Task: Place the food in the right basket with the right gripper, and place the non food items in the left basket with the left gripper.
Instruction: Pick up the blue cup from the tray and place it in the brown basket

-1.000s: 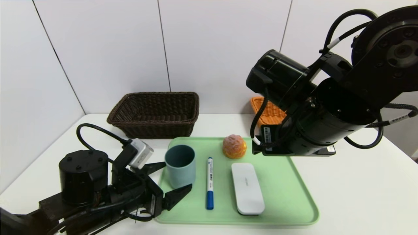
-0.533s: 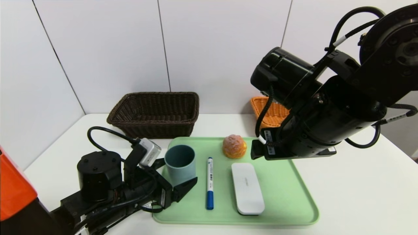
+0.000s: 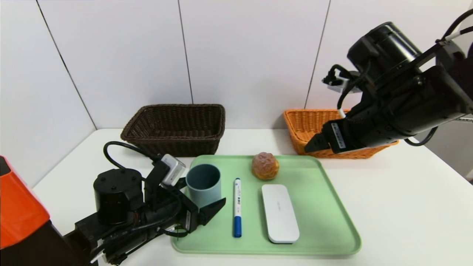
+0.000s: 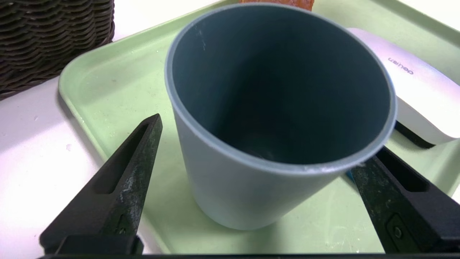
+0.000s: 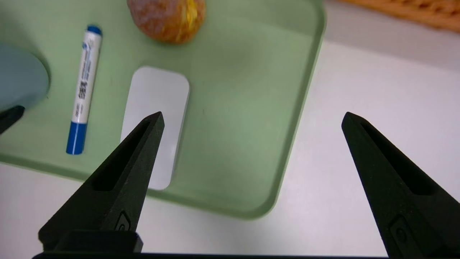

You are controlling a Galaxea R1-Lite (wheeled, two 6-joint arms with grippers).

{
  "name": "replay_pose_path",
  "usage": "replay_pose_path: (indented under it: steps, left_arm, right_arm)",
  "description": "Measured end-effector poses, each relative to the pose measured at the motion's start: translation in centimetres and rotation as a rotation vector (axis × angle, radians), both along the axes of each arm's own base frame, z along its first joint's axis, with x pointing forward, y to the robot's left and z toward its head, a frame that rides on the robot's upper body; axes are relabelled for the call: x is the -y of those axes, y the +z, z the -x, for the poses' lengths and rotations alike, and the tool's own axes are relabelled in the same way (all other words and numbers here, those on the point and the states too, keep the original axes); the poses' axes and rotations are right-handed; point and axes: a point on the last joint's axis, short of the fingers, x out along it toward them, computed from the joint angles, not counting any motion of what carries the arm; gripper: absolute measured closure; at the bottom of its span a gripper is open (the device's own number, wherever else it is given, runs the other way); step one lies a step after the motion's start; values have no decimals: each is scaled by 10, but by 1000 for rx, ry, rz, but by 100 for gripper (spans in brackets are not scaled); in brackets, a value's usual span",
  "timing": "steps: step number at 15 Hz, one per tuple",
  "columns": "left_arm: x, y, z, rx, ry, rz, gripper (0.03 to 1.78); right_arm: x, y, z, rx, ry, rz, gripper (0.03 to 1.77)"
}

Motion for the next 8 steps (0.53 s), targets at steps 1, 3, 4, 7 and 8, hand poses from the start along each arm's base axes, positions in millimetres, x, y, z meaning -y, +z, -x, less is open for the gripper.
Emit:
replay_pose_path:
  steps: [1,3,4,7,8]
  left_arm:
    - [1,1,-1,4,3,1,12]
    - [2,1,-1,10,9,0,12]
    - [3,2,-1,12,8,1,12]
    - [5,2,-2,17,7,3,12]
    - [5,2,-2,16,6,3,12]
  right_arm:
    - [10,5,-3,27,17,-25,9]
    - [28,13,-7,76,22,-58,9]
    - [35,17,-8,99,3,-69,9]
    - [50,22,-12,138,-47,-81,9]
    - [52,21,-12,136,-55,-80,9]
